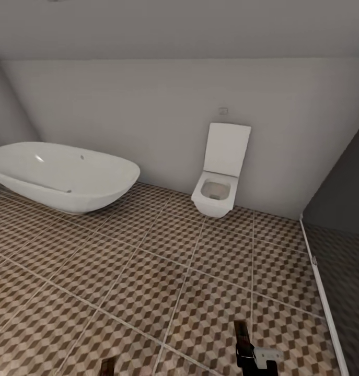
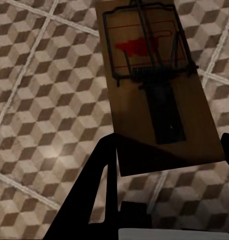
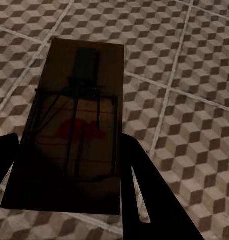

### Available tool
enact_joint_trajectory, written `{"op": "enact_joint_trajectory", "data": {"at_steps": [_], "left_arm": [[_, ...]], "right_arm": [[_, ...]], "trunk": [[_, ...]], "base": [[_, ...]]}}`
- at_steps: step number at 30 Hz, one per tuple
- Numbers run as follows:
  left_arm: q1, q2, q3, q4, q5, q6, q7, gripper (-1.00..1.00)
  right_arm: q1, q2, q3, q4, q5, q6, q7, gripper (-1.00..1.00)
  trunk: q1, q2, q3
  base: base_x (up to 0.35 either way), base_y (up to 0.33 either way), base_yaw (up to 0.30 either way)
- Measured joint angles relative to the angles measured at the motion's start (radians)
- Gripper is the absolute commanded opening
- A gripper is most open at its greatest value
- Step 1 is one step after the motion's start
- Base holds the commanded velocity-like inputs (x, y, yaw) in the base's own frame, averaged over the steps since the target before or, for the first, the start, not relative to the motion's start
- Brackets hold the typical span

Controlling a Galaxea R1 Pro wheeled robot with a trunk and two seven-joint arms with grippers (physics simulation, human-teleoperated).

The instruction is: Take the four mousetraps from the cabinet in the bathroom and place them on the bathroom floor. Make sure all four end up on the same floor surface, and ensure that at least two of them are either under or directly next to the same bathroom sink.

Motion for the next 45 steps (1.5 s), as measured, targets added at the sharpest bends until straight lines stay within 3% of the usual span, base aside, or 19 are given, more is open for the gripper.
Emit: {"op": "enact_joint_trajectory", "data": {"at_steps": [20,33,45], "left_arm": [[0.000,0.000,0.001,0.000,0.000,0.001,0.000,-1.00],[0.000,0.000,0.001,0.000,0.000,0.001,0.001,-1.00],[0.000,0.000,0.001,0.000,0.000,0.001,0.001,-1.00]], "right_arm": [[0.000,0.000,0.000,0.000,0.000,0.000,0.000,-1.00],[0.000,0.000,0.000,0.000,0.000,0.000,0.000,-1.00],[0.000,0.000,-0.001,0.001,0.001,-0.002,0.000,-1.00]], "trunk": [[0.000,0.000,-0.012],[-0.001,0.000,-0.017],[-0.001,0.000,-0.007]], "base": [[0.012,0.003,0.278],[0.245,0.079,0.262],[0.274,0.081,0.233]]}}
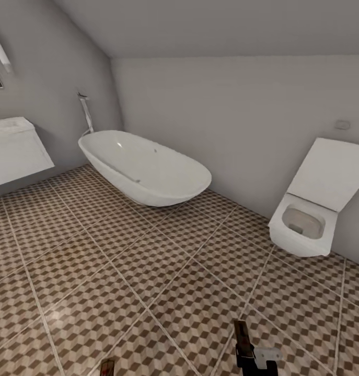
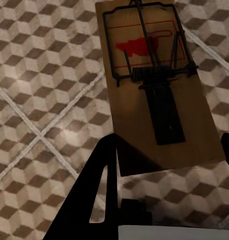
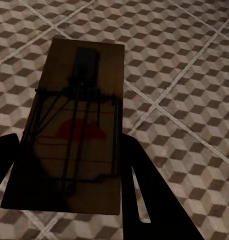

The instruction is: Take the four mousetraps from the cabinet in the bathroom and place them on the bathroom floor. Make sure all four end up on the same floor surface, and ensure that at least two of them are either under or directly next to the same bathroom sink.

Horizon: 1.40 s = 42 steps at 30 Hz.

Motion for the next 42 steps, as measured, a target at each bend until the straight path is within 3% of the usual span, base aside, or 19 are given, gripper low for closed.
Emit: {"op": "enact_joint_trajectory", "data": {"at_steps": [42], "left_arm": [[0.000,0.000,0.000,0.000,0.000,0.000,0.000,-1.00]], "right_arm": [[0.000,0.000,0.000,0.000,0.000,0.000,-0.001,-1.00]], "trunk": [[0.000,0.000,0.031]], "base": [[0.272,0.017,0.261]]}}
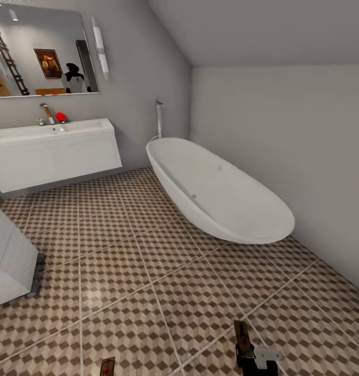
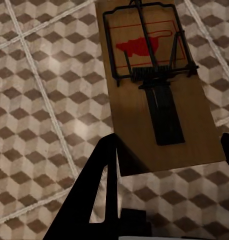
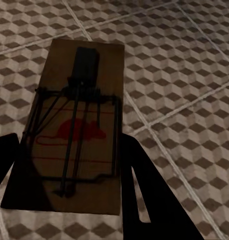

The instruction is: Take the four mousetraps from the cabinet in the bathroom and place them on the bathroom floor. Make sure all four end up on the same floor surface, and ensure that at least two of them are either under or directly next to the same bathroom sink.

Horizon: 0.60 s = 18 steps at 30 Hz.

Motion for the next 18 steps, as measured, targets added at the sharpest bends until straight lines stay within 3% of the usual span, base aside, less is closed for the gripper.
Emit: {"op": "enact_joint_trajectory", "data": {"at_steps": [18], "left_arm": [[0.000,0.000,0.000,0.000,0.000,0.000,0.000,-1.00]], "right_arm": [[0.000,0.000,0.000,0.000,0.000,0.000,0.000,-1.00]], "trunk": [[0.000,0.000,0.007]], "base": [[0.264,0.000,0.284]]}}
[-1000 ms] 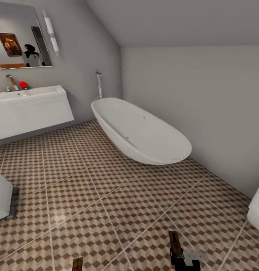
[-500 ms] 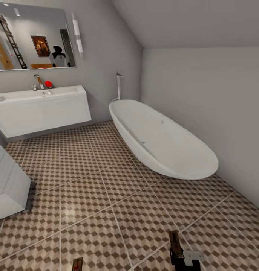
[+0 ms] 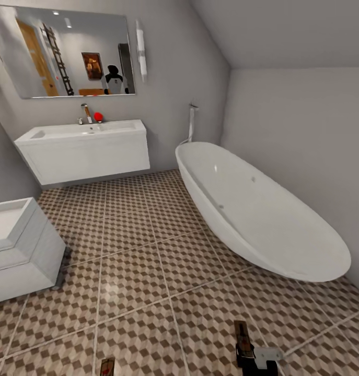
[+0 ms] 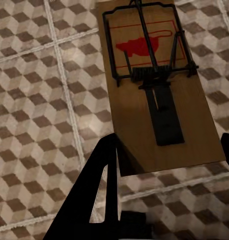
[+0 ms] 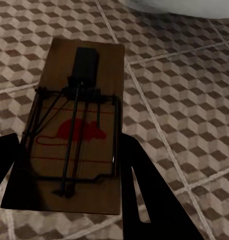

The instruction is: Take the four mousetraps from the cabinet in the bathroom and place them on the bathroom floor. Make sure all four end up on the same floor surface, and ensure that at least two of them are either under or directly next to the same bathroom sink.

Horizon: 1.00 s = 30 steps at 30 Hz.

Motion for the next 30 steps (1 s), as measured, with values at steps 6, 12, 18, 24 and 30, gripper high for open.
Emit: {"op": "enact_joint_trajectory", "data": {"at_steps": [6,12,18,24,30], "left_arm": [[0.000,0.000,0.000,0.000,0.000,0.000,0.000,-1.00],[0.000,0.000,0.000,0.000,0.000,0.000,0.000,-1.00],[0.000,0.000,0.000,0.000,0.000,0.000,0.000,-1.00],[0.000,0.000,0.000,0.000,0.000,0.000,0.000,-1.00],[0.000,0.000,0.000,0.000,0.000,0.000,0.000,-1.00]], "right_arm": [[0.000,0.000,-0.001,0.000,0.000,0.000,0.000,-1.00],[0.000,0.000,0.000,0.000,0.000,0.000,0.000,-1.00],[0.000,-0.001,-0.001,0.000,0.000,0.000,0.000,-1.00],[0.000,-0.002,-0.001,0.000,0.000,0.000,0.000,-1.00],[0.000,-0.002,-0.001,0.000,0.000,0.000,0.001,-1.00]], "trunk": [[0.000,0.000,0.002],[0.000,0.000,0.005],[0.000,0.000,0.006],[0.000,0.000,0.006],[0.000,0.000,0.006]], "base": [[0.263,0.000,0.284],[0.263,0.000,0.284],[0.263,0.000,0.199],[0.263,0.000,0.022],[0.263,0.000,0.002]]}}
